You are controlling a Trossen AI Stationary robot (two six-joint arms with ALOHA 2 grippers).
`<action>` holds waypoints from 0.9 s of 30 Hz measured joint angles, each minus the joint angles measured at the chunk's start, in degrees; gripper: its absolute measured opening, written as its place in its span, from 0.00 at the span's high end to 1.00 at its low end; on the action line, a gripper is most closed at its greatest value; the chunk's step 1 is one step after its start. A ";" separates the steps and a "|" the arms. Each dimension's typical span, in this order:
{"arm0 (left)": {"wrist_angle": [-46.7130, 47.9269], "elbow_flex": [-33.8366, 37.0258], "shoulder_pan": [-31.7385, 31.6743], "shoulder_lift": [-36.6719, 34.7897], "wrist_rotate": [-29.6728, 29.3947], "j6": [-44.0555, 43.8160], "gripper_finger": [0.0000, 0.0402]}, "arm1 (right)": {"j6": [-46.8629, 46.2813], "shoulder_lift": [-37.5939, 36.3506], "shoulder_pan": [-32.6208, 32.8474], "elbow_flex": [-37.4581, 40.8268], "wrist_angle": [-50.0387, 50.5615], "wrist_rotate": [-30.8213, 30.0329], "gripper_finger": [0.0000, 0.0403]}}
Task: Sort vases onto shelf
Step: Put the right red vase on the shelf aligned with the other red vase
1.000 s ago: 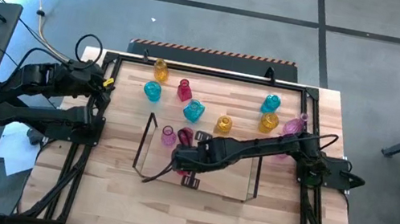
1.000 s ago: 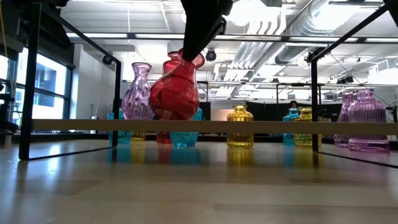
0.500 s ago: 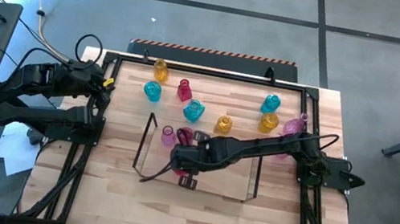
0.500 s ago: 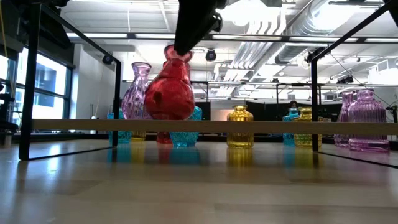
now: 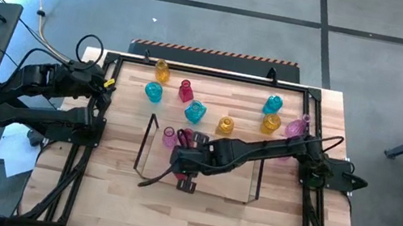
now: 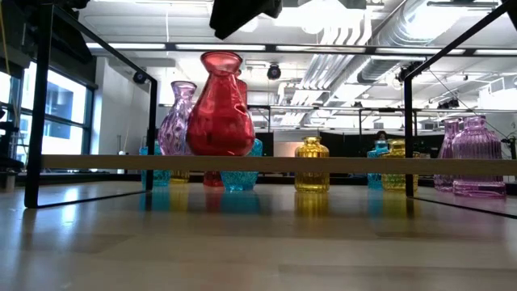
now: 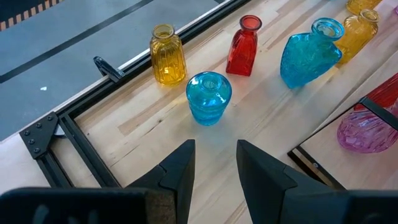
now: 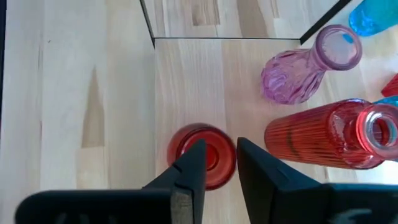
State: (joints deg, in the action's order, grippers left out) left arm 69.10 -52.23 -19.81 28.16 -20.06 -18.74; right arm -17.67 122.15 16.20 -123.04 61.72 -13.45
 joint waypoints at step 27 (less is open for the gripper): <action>0.09 0.00 -0.02 0.00 3.67 1.42 0.72 | -14.70 5.34 5.03 0.22 2.60 5.72 1.00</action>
State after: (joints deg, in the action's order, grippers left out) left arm 69.19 -52.23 -19.84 28.16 -16.38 -17.32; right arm -32.36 127.49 21.23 -122.83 64.31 -7.73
